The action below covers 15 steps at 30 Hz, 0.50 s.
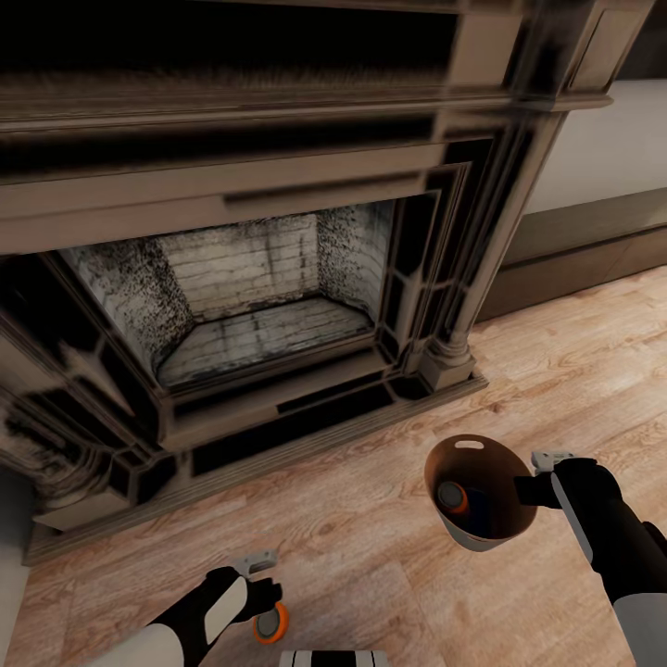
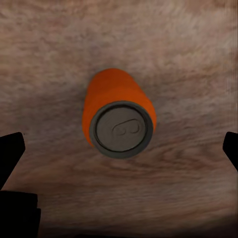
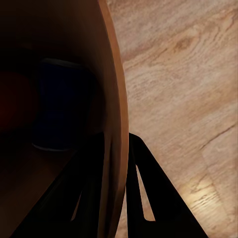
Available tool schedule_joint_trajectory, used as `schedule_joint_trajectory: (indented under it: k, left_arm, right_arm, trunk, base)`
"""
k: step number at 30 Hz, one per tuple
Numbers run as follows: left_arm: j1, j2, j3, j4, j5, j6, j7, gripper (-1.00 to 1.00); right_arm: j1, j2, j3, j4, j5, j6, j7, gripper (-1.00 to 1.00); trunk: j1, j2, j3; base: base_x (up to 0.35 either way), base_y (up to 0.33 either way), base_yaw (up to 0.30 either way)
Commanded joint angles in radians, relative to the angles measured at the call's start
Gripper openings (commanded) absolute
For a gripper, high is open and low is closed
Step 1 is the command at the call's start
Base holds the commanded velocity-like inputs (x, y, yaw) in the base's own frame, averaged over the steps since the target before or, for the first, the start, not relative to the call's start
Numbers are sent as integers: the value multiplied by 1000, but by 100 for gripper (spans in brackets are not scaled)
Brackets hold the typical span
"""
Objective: Put the three can of soda from the living room inside the tash can in the kitchen.
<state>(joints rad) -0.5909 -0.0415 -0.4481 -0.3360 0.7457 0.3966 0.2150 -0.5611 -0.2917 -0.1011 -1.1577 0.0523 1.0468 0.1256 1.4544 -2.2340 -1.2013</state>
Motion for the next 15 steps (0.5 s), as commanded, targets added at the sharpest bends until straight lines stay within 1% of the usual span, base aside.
schedule_joint_trajectory:
  k: [1,3,15]
  left_arm:
    - [0,-1,0,0,0,0,-2,100]
    - [0,-1,0,0,0,0,-5,100]
    - [-1,-2,-1,0,0,-1,-11,100]
  right_arm:
    - [0,0,0,0,-11,0,5,-100]
    - [0,0,0,0,-11,0,5,-100]
    - [0,1,0,-3,-11,0,5,-100]
  trunk:
    - [0,0,0]
    - [0,0,0]
    - [46,-84,-38]
  base:
    - [0,0,0]
    - [0,0,0]
    - [0,0,0]
